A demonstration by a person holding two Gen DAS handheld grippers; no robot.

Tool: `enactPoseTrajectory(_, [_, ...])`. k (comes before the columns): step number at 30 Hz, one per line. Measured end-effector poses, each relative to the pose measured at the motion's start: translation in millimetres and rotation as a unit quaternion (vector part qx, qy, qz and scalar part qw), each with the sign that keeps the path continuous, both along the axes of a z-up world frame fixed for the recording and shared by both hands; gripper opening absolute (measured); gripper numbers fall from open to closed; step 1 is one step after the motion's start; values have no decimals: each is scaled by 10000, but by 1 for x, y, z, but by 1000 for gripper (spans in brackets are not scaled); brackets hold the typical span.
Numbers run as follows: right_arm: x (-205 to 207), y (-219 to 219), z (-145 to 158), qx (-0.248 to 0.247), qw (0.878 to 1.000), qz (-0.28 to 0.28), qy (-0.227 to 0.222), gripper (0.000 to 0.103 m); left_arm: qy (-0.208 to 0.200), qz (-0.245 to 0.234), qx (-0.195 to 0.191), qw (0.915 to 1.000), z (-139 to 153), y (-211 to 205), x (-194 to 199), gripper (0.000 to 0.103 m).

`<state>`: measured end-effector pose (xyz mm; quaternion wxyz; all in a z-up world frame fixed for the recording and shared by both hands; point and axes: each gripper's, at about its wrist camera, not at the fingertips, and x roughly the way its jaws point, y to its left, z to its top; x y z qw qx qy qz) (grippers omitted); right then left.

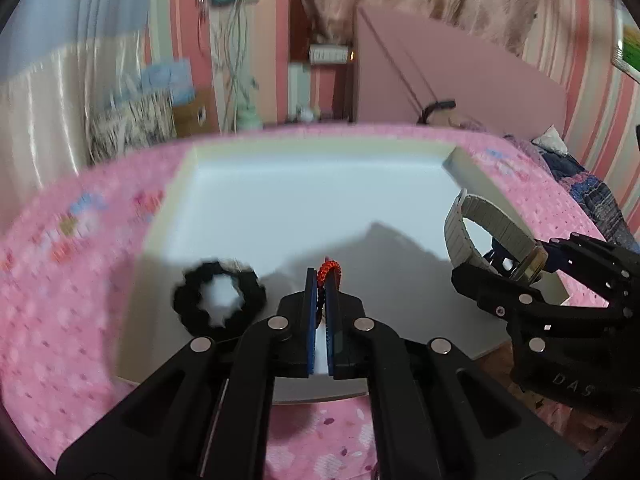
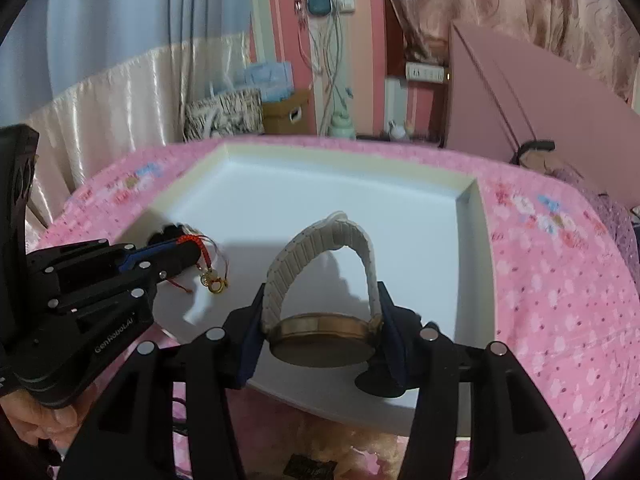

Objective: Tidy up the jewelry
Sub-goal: 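Lower both items into the tray and open both tools to release them, then move the left tool toward the dark wooden bead bracelet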

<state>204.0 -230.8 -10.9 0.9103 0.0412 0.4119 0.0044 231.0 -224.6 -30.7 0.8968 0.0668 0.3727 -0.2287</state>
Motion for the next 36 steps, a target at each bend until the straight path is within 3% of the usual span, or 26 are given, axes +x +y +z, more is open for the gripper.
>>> enactPoseTrajectory(5, [2, 7, -7, -19, 9998, 152, 105, 51, 404, 128, 112, 9990, -17, 1, 13, 3])
enactPoseTrajectory(9, [3, 19, -12, -349, 9988, 295, 145, 51, 371, 121, 170, 9991, -19, -2, 16, 4])
enactPoseTrajectory(17, [2, 10, -13, -331, 9993, 166, 91, 52, 323, 282, -169, 9989, -13, 9, 12, 5])
enactPoseTrajectory(22, [-3, 0, -7, -101, 9999, 115, -46, 53, 236, 288, -370, 9986, 1, 24, 3, 32])
enactPoseTrajectory(24, [-7, -6, -1, 44, 9999, 100, -114, 53, 116, 306, -390, 9987, 10, 29, -1, 37])
enactPoseTrajectory(27, [-23, -26, 19, 250, 9987, -90, -435, 58, -99, 385, -446, 9982, 29, 42, -6, 61])
enactPoseTrajectory(30, [-39, -51, 39, 727, 9941, -262, -767, 63, -207, 500, -396, 9978, 38, 48, -5, 67])
enactPoseTrajectory(32, [-44, -64, 43, 1006, 9916, -303, -759, 63, -168, 630, -183, 9977, 39, 52, -5, 68])
enactPoseTrajectory(36, [-65, -75, 46, 882, 9929, -410, -681, 63, -269, 653, 124, 9974, 41, 66, -23, 70])
